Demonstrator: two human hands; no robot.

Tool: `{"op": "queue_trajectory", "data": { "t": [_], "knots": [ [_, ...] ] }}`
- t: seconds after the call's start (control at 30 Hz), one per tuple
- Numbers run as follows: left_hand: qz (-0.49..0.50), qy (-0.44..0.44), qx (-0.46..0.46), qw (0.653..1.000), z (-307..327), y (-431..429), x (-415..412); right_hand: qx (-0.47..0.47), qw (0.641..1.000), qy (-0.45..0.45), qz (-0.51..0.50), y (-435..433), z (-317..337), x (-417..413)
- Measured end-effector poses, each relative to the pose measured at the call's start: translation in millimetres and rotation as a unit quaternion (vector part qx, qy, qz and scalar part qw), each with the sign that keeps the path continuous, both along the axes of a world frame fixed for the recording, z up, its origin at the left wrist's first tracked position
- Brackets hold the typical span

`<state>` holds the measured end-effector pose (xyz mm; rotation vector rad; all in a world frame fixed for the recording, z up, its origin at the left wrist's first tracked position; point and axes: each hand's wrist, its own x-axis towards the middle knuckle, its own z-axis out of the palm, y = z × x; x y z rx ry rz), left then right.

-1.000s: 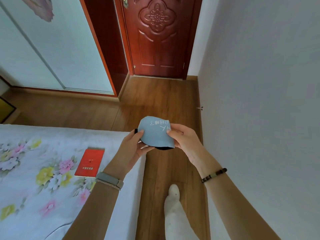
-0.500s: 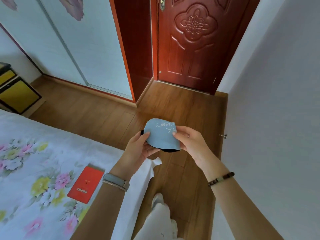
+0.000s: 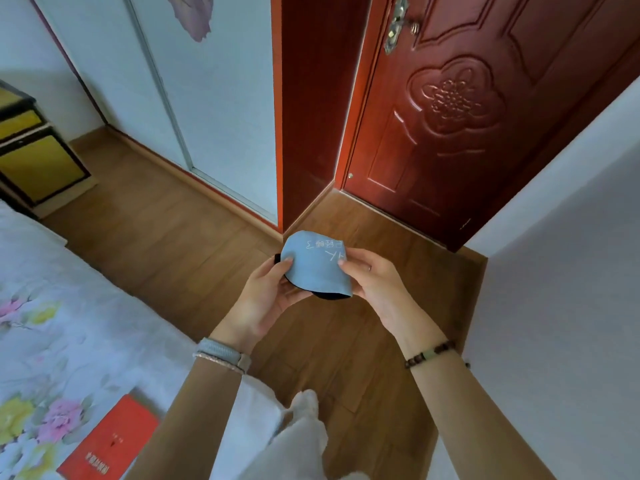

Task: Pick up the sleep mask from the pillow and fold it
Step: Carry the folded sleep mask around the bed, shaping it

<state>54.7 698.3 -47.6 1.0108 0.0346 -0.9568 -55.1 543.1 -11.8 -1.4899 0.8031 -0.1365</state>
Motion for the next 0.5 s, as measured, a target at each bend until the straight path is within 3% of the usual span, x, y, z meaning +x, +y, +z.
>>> {"op": "queue_trajectory", "data": {
  "t": [0.3, 0.5],
  "knots": [
    [0.108, -0.016, 0.013, 0.994, 18.2, -24.5, 128.8, 0.04, 0.996, -0.018, 0.08, -41.8, 11.1, 166.5],
    [0.221, -0.02, 0.041, 0.974, 7.6, -17.4, 197.3, 0.056, 0.981, -0.014, 0.188, -49.7, -7.6, 280.3]
  ]
}}
